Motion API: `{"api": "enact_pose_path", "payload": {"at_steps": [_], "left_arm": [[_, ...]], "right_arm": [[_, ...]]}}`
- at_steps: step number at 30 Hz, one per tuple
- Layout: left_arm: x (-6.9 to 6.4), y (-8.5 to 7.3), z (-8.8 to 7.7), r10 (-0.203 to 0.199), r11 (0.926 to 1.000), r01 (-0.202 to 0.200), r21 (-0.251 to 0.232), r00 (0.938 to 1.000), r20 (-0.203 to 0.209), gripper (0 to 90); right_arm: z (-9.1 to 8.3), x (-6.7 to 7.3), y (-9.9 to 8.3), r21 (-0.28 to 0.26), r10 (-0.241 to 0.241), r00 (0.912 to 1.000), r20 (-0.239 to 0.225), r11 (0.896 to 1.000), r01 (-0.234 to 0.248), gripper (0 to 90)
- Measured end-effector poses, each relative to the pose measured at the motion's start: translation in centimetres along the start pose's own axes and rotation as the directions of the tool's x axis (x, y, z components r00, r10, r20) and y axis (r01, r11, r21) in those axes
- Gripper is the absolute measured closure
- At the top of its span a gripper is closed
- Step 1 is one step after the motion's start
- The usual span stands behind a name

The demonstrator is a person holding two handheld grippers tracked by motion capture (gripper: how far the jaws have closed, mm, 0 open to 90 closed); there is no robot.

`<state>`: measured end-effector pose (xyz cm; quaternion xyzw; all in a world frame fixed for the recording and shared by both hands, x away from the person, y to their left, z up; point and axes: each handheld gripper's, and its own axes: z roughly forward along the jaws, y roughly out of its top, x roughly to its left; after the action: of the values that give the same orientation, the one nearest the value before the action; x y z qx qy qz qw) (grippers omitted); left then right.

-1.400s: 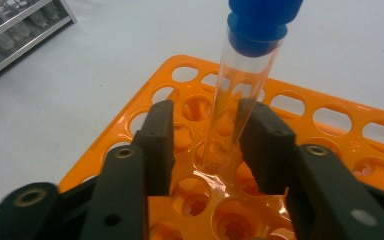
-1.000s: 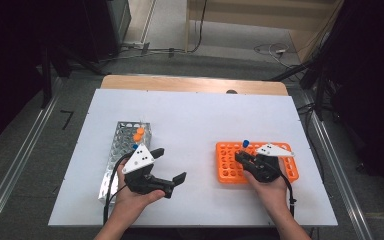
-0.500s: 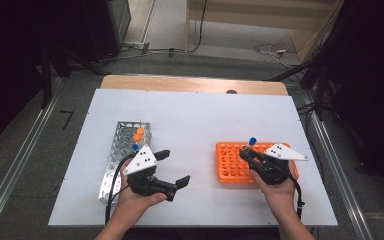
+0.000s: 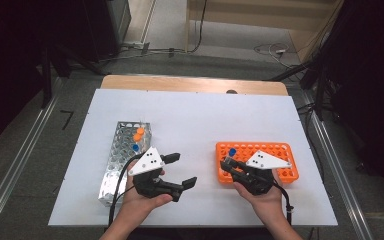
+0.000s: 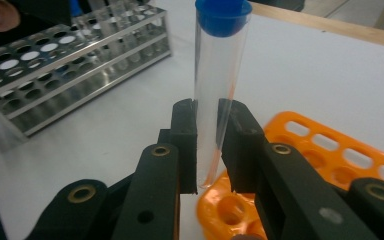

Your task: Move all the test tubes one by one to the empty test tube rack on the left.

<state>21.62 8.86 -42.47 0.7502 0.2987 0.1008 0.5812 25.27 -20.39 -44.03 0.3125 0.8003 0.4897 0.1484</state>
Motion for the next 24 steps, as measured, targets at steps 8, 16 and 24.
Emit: {"api": "enact_pose_path", "payload": {"at_steps": [8,16,24], "left_arm": [[-0.5,0.1,0.4,0.004,1.0,-0.005,0.004,0.9993,0.036,17.0],[-0.9,0.2,0.9,0.007,1.0,-0.007,0.001,0.9979,0.064,31.5],[-1.3,0.2,1.2,0.021,0.9998,-0.021,-0.002,0.9975,0.068,51.5]], "right_arm": [[0.6,2.2,0.1,0.014,-0.035,0.9972,-0.067,0.999,0.036,74.7],[1.3,4.2,0.2,0.029,-0.074,0.9889,-0.129,0.997,0.078,74.7],[1.7,5.8,0.2,0.038,-0.105,0.9784,-0.178,0.993,0.113,74.7]]}}
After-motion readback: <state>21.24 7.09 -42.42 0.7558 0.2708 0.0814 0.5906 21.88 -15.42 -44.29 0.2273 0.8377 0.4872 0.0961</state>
